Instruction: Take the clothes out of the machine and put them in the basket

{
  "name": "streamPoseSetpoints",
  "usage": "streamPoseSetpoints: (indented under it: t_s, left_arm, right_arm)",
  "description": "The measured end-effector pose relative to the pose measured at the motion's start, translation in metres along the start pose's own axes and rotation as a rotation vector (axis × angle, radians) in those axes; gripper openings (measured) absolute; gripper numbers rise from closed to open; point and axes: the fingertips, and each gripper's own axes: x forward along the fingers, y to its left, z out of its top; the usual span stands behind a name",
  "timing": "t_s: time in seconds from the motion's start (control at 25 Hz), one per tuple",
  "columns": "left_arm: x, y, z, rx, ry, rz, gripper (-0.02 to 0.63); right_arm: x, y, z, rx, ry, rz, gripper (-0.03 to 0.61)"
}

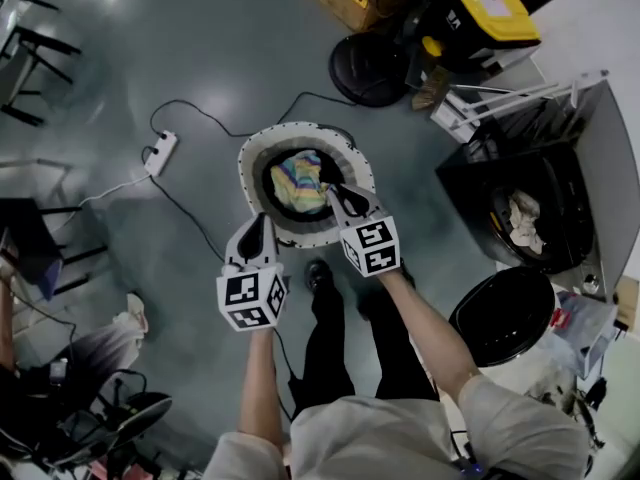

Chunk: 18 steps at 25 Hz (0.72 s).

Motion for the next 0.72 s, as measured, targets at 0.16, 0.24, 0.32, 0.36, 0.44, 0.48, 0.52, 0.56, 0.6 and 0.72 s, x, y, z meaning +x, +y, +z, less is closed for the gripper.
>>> streamPoseSetpoints:
  t_s: [0.16,0.24,0.32,0.36,0.44,0.48,0.52,0.56,0.6,0.72]
  left_arm:
    - [0.008,-0.029,-0.003,0.032,0.016,-0.032,0.018]
    - [0.013,-0.046,-0.006,0.053,0.027,-0.050,0.018]
    - [0.020,-0.067,-0.009,0.072,0.034,-0.072,0.018]
    - [0.023,-0.079,-0.010,0.082,0.036,-0.084,0.018]
    - [0.030,-0.104,-0.011,0.104,0.040,-0.109,0.018]
    - [0.035,-0.118,-0.011,0.116,0.041,-0.122,0.018]
    - [0.040,-0.133,-0.011,0.128,0.042,-0.137,0.018]
    - [0.045,-0.149,-0.012,0.142,0.044,-0.152,0.018]
    - [0.049,-0.166,-0.013,0.157,0.048,-0.169,0.018]
    - [0.061,-0.220,-0.020,0.205,0.065,-0.229,0.018]
  right_arm:
    - [-0.023,-0.013,-0.005,0.009,-0.015,0.012,0.024]
    - [-0.038,-0.025,-0.011,0.032,-0.020,0.008,0.023]
    - [-0.058,-0.043,-0.018,0.057,-0.031,-0.016,0.023]
    - [-0.068,-0.053,-0.022,0.069,-0.036,-0.032,0.023]
    - [-0.091,-0.076,-0.032,0.089,-0.042,-0.068,0.023]
    - [-0.102,-0.089,-0.037,0.095,-0.047,-0.087,0.023]
    - [-0.113,-0.103,-0.041,0.102,-0.054,-0.108,0.023]
    - [-0.124,-0.117,-0.045,0.111,-0.060,-0.128,0.023]
    - [-0.137,-0.132,-0.050,0.124,-0.064,-0.149,0.023]
    - [-0.178,-0.171,-0.068,0.172,-0.082,-0.214,0.023]
